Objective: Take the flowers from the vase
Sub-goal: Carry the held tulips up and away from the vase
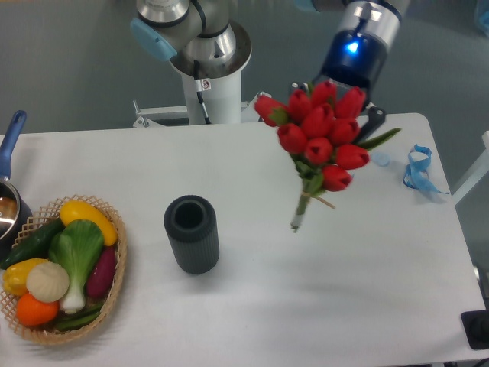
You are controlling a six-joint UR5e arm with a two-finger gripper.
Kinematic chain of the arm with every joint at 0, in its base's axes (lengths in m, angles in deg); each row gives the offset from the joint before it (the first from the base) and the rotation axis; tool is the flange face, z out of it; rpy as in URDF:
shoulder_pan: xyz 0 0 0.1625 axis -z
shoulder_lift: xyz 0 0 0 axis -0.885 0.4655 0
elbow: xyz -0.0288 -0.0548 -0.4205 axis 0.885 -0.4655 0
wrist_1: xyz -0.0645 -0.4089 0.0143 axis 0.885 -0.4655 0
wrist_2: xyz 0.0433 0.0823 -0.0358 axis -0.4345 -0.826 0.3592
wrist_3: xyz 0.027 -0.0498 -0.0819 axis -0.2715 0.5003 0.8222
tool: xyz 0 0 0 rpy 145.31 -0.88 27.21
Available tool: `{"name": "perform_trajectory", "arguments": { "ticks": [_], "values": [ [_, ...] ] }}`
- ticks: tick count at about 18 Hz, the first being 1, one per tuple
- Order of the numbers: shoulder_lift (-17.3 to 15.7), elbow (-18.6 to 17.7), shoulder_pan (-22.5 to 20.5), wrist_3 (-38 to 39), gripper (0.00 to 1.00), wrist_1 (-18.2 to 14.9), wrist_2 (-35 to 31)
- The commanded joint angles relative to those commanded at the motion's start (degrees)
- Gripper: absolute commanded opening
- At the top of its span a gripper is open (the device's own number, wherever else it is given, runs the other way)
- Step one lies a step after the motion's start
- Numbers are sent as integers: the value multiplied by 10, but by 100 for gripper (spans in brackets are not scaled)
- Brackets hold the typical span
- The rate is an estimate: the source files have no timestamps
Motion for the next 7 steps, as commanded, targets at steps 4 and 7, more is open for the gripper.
{"name": "perform_trajectory", "arguments": {
  "ticks": [4, 7],
  "values": [
    [-2, -13, 1, -4, 42, -1, -3],
    [-5, -21, -2, -4, 42, -1, -4]
  ]
}}
